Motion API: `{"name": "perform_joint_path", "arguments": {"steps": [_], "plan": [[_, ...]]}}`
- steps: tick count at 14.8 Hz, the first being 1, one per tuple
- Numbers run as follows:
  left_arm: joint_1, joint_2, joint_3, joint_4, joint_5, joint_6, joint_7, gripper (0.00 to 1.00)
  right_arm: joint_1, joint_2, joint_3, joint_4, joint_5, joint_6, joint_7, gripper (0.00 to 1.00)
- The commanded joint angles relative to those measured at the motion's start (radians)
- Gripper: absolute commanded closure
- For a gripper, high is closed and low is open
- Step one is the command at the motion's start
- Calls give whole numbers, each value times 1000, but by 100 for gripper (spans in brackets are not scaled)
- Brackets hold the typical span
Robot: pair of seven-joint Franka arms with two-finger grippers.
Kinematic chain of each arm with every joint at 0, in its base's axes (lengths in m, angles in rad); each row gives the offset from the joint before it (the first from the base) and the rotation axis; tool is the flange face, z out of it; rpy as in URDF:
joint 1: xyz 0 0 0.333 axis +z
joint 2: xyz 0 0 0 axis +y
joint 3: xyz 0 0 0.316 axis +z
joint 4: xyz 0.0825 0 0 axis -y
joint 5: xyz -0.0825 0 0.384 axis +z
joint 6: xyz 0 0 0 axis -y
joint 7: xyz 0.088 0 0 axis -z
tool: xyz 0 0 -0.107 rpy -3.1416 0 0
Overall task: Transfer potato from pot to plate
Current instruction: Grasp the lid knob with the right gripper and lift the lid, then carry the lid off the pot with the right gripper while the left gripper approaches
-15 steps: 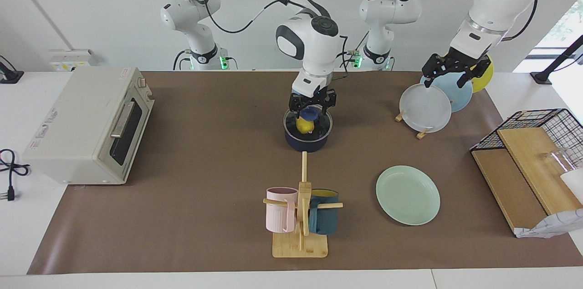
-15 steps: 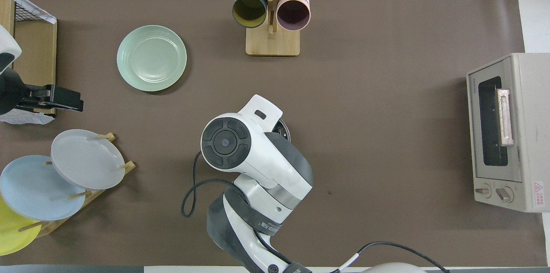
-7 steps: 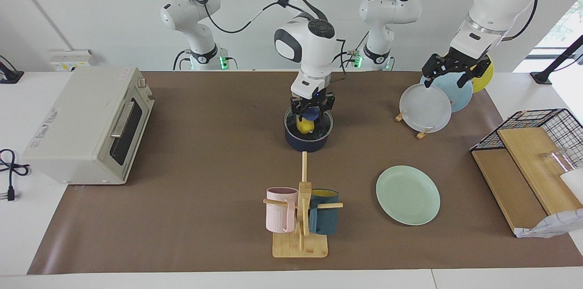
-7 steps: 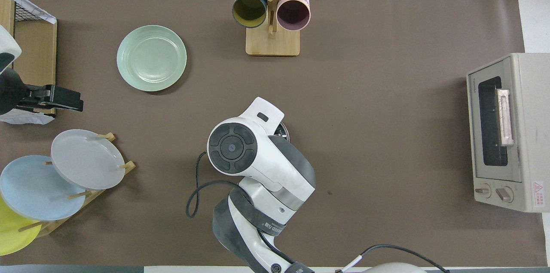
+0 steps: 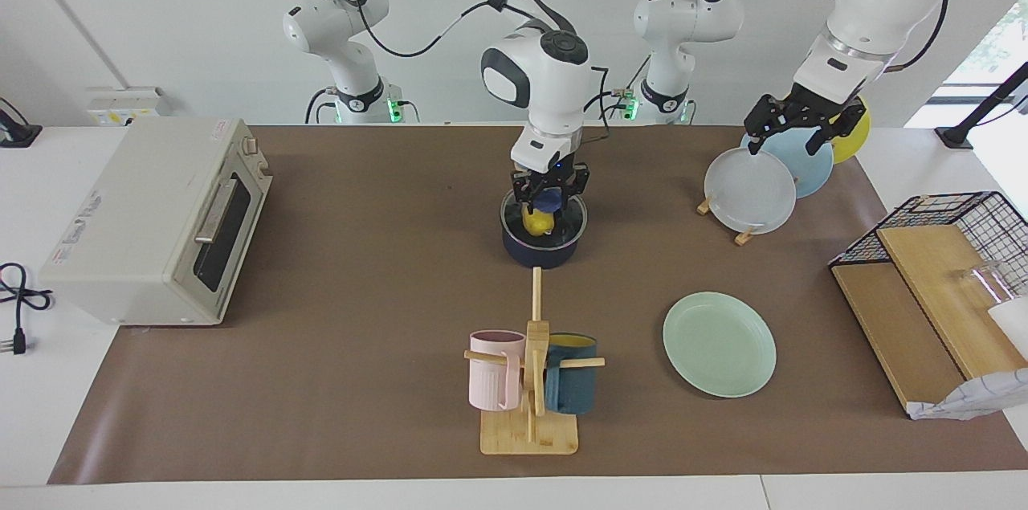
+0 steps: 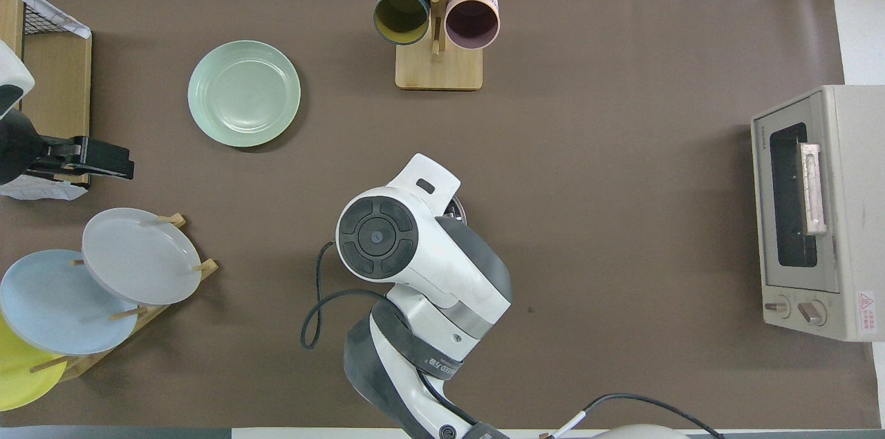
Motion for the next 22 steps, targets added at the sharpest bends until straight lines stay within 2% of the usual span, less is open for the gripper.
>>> {"name": "perform_joint_path", "arguments": {"steps": [1, 4, 6, 9, 12, 14, 17, 19, 22], "plan": [[-8, -20, 2, -16, -8, -9, -9, 0, -15, -19, 7, 18, -6, 0, 10, 71], [-9, -20, -2, -17, -8, -14, -12, 0, -55, -22, 6, 78, -9, -63, -19, 71], [-12, -25, -3, -20, -8, -23, -10, 0, -108, -49, 6, 77, -6, -76, -88, 71], [-21, -26, -6, -20, -8, -4, -12, 0, -239, -83, 6, 75, 15, -111, -247, 71], [-70, -25, -6, -23, -8, 41, -41, 0, -397, -91, 6, 74, 103, -144, -492, 71], [-138, -26, -6, -29, -8, 63, -198, 0, -502, -94, 6, 48, 121, -139, -656, 71], [-238, -22, -8, -32, -8, 89, -391, 0, -598, -114, 6, -20, 121, -96, -810, 71], [-311, -26, -8, -81, -10, 135, -508, 0, -633, -131, 6, -81, 123, -33, -862, 71], [-423, 21, -11, -136, -13, 222, -678, 0, -644, -161, 6, -187, 124, 81, -887, 71]]}}
